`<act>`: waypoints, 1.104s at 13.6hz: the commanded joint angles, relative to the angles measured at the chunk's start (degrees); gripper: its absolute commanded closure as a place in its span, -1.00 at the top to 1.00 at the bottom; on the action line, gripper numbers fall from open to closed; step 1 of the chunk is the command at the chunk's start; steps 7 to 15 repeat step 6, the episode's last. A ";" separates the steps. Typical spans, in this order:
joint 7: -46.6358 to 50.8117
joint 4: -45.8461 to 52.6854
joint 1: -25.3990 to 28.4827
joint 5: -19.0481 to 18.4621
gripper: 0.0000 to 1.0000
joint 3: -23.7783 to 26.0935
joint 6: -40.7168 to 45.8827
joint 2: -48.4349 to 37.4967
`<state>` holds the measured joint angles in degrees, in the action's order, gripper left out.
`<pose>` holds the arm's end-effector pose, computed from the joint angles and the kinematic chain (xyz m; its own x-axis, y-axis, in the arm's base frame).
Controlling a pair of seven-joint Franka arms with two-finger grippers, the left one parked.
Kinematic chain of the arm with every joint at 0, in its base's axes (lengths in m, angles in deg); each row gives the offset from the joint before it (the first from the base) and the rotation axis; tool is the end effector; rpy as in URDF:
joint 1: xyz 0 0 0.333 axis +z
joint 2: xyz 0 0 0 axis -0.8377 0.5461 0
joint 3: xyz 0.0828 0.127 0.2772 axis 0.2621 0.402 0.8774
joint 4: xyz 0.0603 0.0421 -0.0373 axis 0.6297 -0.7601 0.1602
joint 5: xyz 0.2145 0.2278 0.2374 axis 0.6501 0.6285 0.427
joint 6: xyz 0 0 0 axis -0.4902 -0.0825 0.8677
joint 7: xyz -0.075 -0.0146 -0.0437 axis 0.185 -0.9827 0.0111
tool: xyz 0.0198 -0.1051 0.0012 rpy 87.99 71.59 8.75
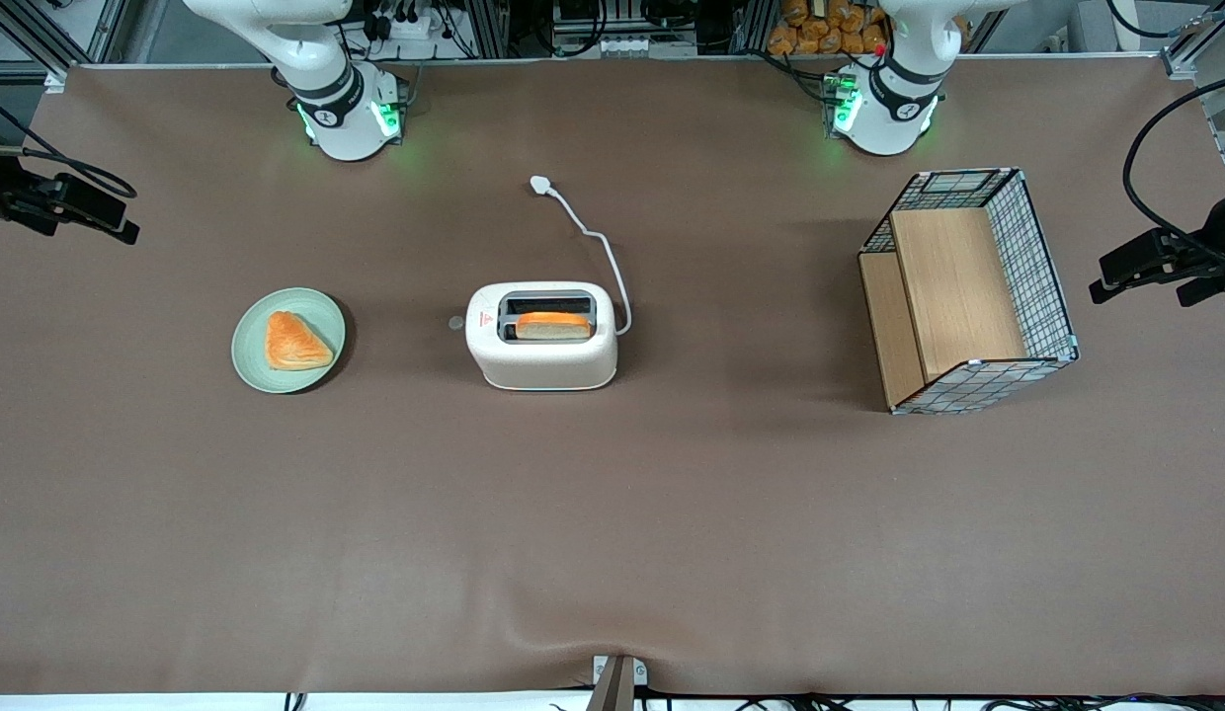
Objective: Press toaster button with right arm
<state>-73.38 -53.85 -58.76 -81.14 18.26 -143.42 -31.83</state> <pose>0.5236 -0.0231 0.6364 0.9864 -0.1385 -0.0886 -0.1425 -0.9890 -0.0408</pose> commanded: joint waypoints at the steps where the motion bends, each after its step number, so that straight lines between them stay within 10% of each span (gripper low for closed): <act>1: -0.12 -0.12 -0.24 -1.30 1.00 0.54 -0.21 -0.19; 15: -1.43 -0.29 -0.77 -1.31 1.00 0.36 0.06 -0.19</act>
